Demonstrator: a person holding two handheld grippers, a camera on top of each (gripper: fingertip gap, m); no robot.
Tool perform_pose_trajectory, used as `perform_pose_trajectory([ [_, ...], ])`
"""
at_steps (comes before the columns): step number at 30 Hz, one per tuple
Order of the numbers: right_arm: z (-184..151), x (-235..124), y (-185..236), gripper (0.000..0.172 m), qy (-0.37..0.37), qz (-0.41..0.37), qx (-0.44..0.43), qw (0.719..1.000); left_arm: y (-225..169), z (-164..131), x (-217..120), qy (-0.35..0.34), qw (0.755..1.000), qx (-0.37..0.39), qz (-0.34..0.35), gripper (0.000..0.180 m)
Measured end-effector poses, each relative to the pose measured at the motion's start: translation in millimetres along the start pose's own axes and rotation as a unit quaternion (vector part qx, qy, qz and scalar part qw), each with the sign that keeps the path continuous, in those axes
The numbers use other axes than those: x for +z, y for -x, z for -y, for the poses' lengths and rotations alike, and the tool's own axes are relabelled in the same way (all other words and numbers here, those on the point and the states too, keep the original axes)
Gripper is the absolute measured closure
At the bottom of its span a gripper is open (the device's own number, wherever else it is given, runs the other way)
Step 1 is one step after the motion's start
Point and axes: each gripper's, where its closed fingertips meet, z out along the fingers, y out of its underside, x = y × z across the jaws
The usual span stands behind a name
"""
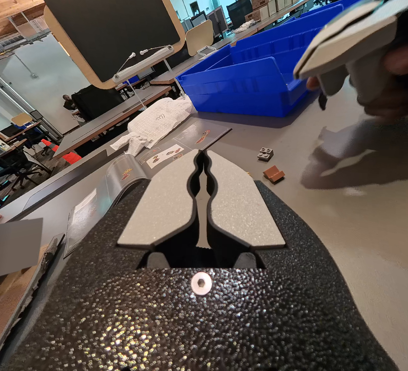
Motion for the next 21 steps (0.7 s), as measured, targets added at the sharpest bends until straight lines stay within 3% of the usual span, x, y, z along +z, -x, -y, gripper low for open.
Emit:
perform_pose_trajectory([
  [4,63.0,-36.0,-15.1,0.17,0.039,0.003,-0.054,0.998,4.1,-0.5,0.1,0.001,1.0,-0.006,0.008,0.18],
  [8,97.5,-80.1,-87.2,0.169,0.159,-0.041,-0.198,0.966,3.2,0.8,-0.5,-0.004,1.0,-0.007,0.006,0.18],
  [11,77.1,-99.0,-130.4,0.168,0.261,-0.01,-0.23,0.937,1.9,0.8,-0.5,-0.004,1.0,-0.005,0.004,0.18],
  [14,48.6,-109.3,-152.5,0.167,0.318,0.009,-0.244,0.916,1.5,0.9,-0.5,-0.005,1.0,-0.005,0.004,0.18],
  [21,12.9,-128.3,-174.6,0.163,0.37,0.002,-0.254,0.893,0.5,1.2,0.1,-0.004,1.0,-0.003,0.003,0.18],
])
